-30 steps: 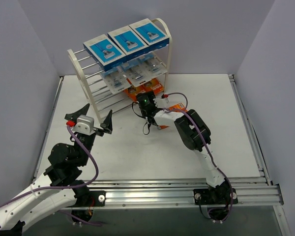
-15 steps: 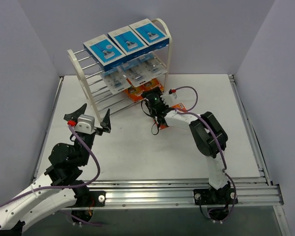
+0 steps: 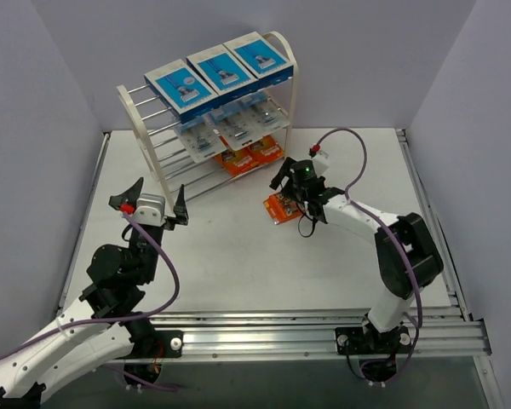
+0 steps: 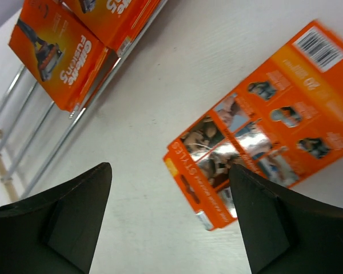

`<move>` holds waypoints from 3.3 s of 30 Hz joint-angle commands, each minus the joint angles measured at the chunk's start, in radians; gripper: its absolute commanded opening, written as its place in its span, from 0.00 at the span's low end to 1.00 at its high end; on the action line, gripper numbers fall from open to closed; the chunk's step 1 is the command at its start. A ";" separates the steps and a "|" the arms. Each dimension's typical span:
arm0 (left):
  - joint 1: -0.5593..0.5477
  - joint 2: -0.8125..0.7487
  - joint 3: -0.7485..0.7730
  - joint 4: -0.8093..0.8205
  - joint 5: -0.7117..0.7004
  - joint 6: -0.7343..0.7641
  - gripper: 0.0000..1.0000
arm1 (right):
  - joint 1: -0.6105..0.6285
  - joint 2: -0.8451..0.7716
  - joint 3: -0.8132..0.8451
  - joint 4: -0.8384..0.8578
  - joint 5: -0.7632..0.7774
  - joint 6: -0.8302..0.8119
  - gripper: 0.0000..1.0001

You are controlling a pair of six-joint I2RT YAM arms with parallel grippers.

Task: Place and organize the shaving razors onto the shelf
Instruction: Grab a shaving razor with the right arm

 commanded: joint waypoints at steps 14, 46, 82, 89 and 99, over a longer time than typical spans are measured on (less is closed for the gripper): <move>0.016 0.069 0.038 -0.003 -0.020 0.026 0.94 | -0.341 0.057 0.078 -0.193 -0.206 -0.391 0.79; 0.059 0.079 0.046 -0.024 0.013 0.005 0.91 | -0.246 -0.014 -0.194 -0.012 -0.443 -0.414 0.66; 0.073 0.102 0.060 -0.055 0.034 -0.035 0.94 | -0.343 0.127 0.099 -0.024 -0.511 -0.480 0.69; 0.073 0.107 0.064 -0.061 0.042 -0.041 0.94 | -0.341 0.241 0.160 -0.025 -0.533 -0.487 0.68; 0.071 0.107 0.070 -0.075 0.057 -0.055 0.94 | -0.228 0.121 -0.077 0.128 -0.580 -0.516 0.67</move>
